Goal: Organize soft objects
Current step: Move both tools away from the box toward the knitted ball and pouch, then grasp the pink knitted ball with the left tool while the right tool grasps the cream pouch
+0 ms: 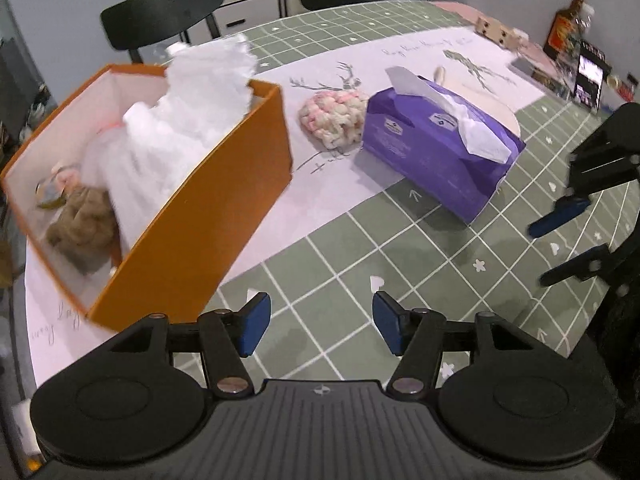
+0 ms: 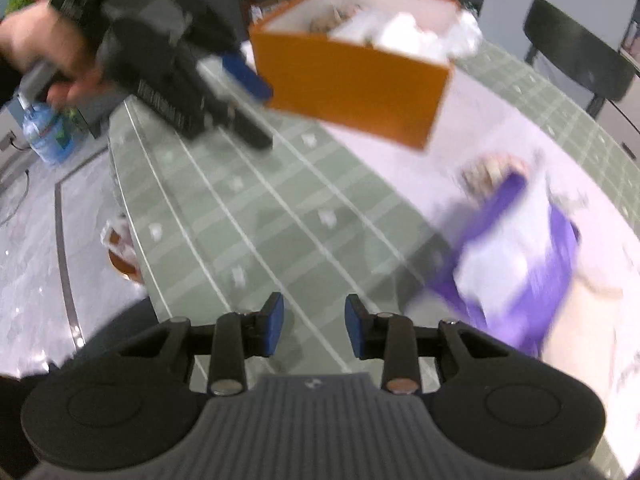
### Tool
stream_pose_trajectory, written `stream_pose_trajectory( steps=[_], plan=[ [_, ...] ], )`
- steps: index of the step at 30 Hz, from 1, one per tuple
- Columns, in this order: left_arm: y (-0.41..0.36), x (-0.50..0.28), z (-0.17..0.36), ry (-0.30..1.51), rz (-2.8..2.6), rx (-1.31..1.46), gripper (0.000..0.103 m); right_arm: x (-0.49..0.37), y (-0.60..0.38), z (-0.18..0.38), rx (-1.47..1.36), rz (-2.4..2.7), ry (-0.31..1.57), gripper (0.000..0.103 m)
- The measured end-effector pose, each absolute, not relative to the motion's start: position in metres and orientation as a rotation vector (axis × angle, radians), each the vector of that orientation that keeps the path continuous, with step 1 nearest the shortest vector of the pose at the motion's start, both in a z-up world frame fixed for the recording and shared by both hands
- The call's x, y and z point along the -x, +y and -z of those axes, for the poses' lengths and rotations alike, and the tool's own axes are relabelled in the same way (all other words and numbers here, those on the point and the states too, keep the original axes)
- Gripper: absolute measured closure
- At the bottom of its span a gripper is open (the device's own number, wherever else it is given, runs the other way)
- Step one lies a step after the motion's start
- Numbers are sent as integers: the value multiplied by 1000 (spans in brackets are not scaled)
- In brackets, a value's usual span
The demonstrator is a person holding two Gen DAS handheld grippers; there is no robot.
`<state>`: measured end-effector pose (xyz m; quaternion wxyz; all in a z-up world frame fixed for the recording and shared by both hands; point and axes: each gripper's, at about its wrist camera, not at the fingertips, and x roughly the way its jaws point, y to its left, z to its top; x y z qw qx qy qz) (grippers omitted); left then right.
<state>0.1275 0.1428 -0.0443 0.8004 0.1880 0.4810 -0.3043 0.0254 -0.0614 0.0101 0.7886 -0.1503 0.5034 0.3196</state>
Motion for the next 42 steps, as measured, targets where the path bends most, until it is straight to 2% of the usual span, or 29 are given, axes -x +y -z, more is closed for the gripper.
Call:
stream_pose_trajectory(
  steps=[11, 17, 19, 24, 28, 34, 42],
  plan=[
    [81, -155, 44, 1043, 718, -476, 33, -4, -141, 3, 273, -557, 1152, 63],
    [51, -190, 16, 1062, 726, -398, 26, -14, -175, 3, 251, -502, 1159, 58],
    [39, -203, 8, 1066, 725, -366, 20, -19, -186, 2, 244, -478, 1155, 54],
    [5, -239, 12, 1137, 688, -312, 20, -38, -215, 1, 221, -418, 1148, 44],
    [-19, -266, 24, 1168, 644, -314, 16, -60, -233, 14, 215, -358, 1161, 30],
    [-44, -305, 56, 1298, 567, -297, 16, -96, -253, 26, 233, -290, 1138, 15],
    [-69, -329, 95, 1412, 506, -338, 16, -148, -262, 48, 221, -255, 1164, 5]
  ],
)
